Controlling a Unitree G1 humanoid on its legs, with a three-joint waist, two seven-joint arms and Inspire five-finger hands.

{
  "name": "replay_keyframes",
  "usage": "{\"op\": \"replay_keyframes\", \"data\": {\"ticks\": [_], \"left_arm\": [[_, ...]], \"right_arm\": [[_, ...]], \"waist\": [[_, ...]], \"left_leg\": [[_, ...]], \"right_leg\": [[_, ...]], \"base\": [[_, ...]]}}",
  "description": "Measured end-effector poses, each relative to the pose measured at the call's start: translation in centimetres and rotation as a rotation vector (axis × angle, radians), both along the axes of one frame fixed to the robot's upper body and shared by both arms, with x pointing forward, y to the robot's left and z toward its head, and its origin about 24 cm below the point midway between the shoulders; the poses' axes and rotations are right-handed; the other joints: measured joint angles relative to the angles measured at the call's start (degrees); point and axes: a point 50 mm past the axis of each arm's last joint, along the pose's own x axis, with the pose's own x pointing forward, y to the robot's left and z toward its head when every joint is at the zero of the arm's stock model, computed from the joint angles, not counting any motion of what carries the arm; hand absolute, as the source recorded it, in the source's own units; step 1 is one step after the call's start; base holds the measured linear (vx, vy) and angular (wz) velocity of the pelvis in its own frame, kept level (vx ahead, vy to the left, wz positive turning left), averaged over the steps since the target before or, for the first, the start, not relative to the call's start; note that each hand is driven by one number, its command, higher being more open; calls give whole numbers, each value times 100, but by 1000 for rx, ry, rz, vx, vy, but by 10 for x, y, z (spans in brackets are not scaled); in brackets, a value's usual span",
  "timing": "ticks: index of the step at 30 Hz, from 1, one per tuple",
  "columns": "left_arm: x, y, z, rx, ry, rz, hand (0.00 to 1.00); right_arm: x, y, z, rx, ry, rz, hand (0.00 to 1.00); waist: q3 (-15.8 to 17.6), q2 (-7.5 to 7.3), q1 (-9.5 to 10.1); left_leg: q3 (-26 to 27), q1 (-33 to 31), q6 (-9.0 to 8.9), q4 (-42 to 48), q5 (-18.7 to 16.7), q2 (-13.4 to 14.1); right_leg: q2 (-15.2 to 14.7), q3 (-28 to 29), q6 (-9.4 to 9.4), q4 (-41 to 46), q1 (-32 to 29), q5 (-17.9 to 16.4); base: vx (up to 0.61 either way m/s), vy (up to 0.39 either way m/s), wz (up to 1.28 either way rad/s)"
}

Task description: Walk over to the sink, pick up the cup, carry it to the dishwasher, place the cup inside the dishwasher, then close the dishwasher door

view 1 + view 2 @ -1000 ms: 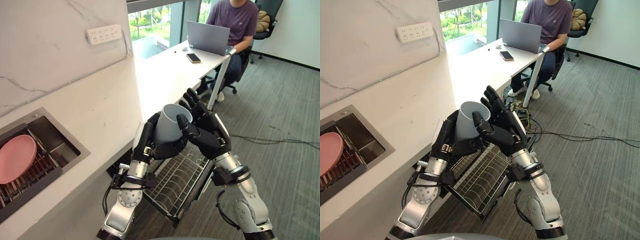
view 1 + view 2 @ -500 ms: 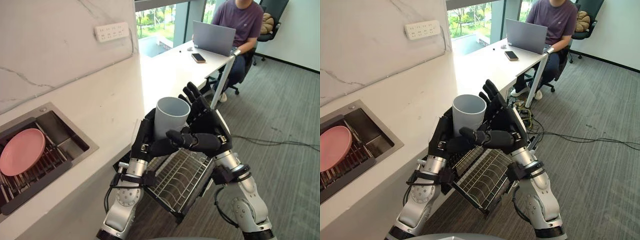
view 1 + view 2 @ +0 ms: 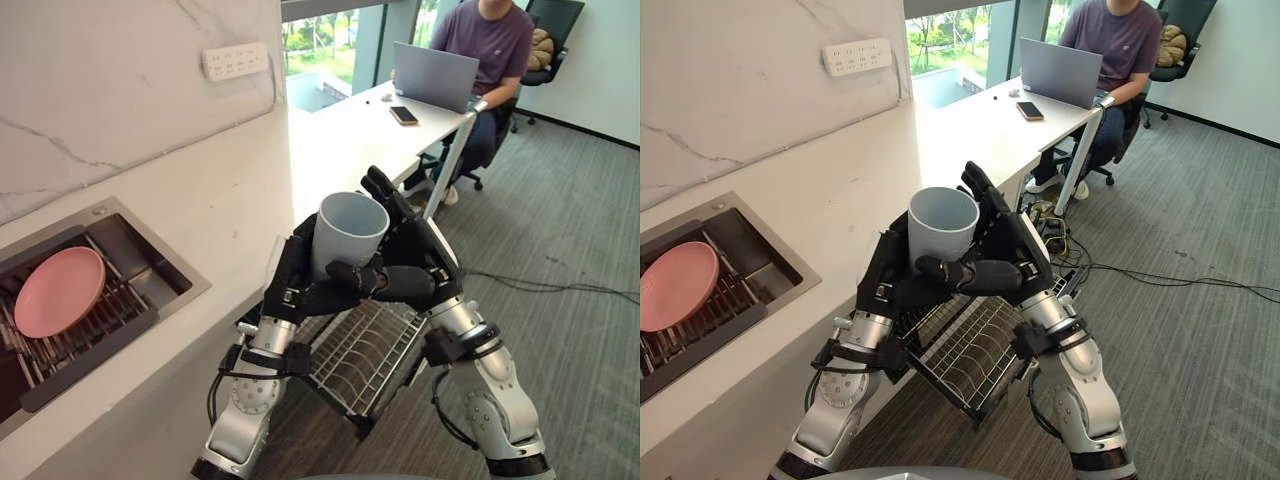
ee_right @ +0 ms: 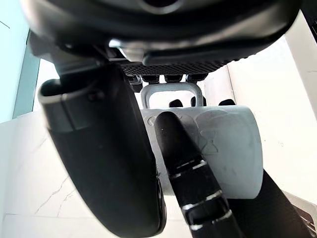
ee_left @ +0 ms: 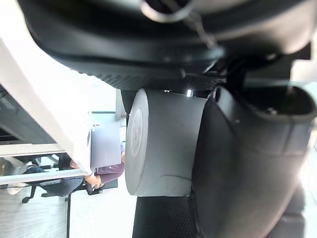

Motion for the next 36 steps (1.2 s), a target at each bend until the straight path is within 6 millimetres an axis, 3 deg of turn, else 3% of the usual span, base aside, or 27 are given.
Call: {"op": "replay_keyframes", "data": {"ticks": [1,2,17,18,28,36], "left_arm": [[-1,-1,0,5,-7,-4,0],[-1,-2,1,14,-20,-13,0],[-3,-7,4,34,-45,-61,0],[-3,-7,4,30,-44,-63,100],[-3,-2,1,28,-23,-75,100],[-9,1,-7,5,24,-55,100]], "right_arm": [[0,0,0,2,3,-1,100],[0,0,0,9,8,1,0],[5,-8,3,43,22,5,0],[5,-8,3,45,17,1,0],[6,-5,1,64,37,-20,0],[7,3,-12,175,130,9,0]], "waist": [[7,-11,0],[18,-30,-2],[28,-46,-51],[29,-47,-59],[30,-49,-102],[34,-47,-114]], "left_leg": [[-3,-11,10,0,6,-4],[-7,-34,31,1,20,-19],[-51,-300,126,127,79,-180],[-59,-315,126,140,79,-180],[-73,-363,126,189,79,-182],[-102,-366,154,157,106,-191]], "right_leg": [[-3,-2,-4,-4,-9,15],[-17,-6,-5,-10,-27,39],[-194,-32,75,-14,-192,104],[-195,-36,79,-14,-199,108],[-205,-37,84,-14,-215,138],[-204,-58,85,-14,-216,141]], "base": [[-75,9,2],[-61,6,2],[-64,0,2],[-35,-13,3],[-32,-10,1],[-14,-6,1]]}}
